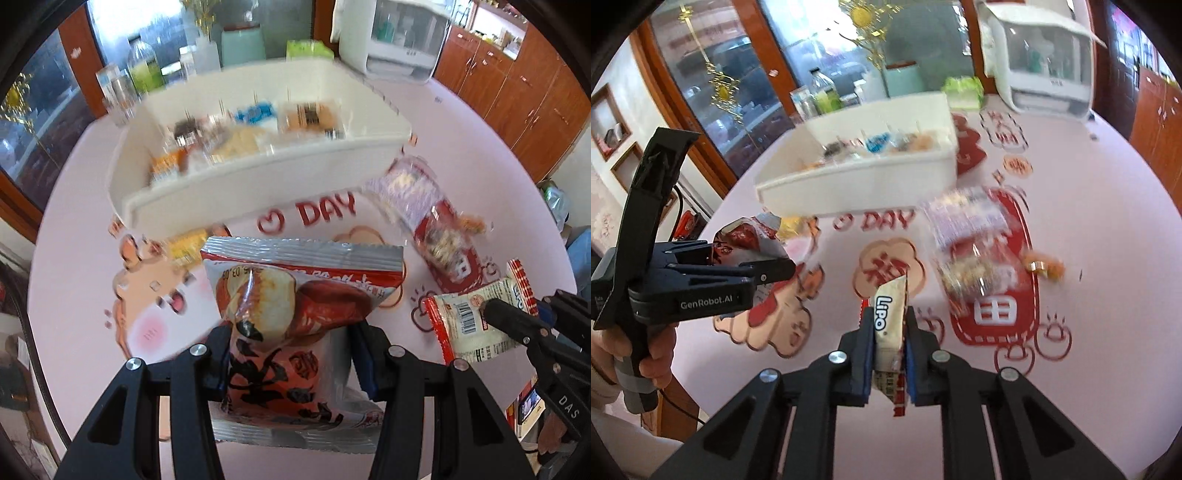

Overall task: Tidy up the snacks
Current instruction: 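Carry both packets into the white tray and open both tools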

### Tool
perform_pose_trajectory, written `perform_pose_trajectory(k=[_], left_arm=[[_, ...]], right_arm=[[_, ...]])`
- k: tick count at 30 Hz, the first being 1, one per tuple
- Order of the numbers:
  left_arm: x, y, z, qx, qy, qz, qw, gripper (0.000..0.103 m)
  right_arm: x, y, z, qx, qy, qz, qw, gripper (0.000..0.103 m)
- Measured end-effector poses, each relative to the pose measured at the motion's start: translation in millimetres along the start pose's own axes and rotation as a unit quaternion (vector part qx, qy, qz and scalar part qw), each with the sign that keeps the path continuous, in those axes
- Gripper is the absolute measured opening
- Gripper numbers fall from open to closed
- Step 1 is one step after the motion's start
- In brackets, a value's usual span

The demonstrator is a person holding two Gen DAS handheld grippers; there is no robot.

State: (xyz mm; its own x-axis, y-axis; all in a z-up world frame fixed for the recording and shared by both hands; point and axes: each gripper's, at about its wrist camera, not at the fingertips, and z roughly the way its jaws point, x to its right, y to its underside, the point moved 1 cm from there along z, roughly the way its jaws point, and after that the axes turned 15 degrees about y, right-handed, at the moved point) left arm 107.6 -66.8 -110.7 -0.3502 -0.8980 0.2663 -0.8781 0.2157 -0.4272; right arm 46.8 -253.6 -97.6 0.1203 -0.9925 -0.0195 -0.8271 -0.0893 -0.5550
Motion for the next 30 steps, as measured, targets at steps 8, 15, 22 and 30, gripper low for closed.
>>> perform_pose_trajectory(k=[8, 15, 22, 30], left_arm=[[-21.0, -51.8, -76.5, 0.076, -0.027, 0.032, 0.9962, 0.050], [-42.5, -104.6, -136.6, 0.145, -0.057, 0.052, 0.9865, 0.050], [-55.6, -153.6, -157.6, 0.168, -0.070, 0.069, 0.9809, 0.050], [-65.6, -188.5, -133.4, 0.160, -0.079, 0.080, 0.9806, 0.050]], right_arm=[[-34.3, -64.1, -40.4, 0.075, -0.009, -0.037, 0.996, 0.014], [-60.6, -132.0, -68.8, 0.133, 0.001, -0.056, 0.990, 0.014], [-65.2, -200.2, -75.2, 0.154, 0.026, -0.013, 0.988, 0.014], [-62.6, -251.7, -56.4, 0.158, 0.046, 0.040, 0.986, 0.015]])
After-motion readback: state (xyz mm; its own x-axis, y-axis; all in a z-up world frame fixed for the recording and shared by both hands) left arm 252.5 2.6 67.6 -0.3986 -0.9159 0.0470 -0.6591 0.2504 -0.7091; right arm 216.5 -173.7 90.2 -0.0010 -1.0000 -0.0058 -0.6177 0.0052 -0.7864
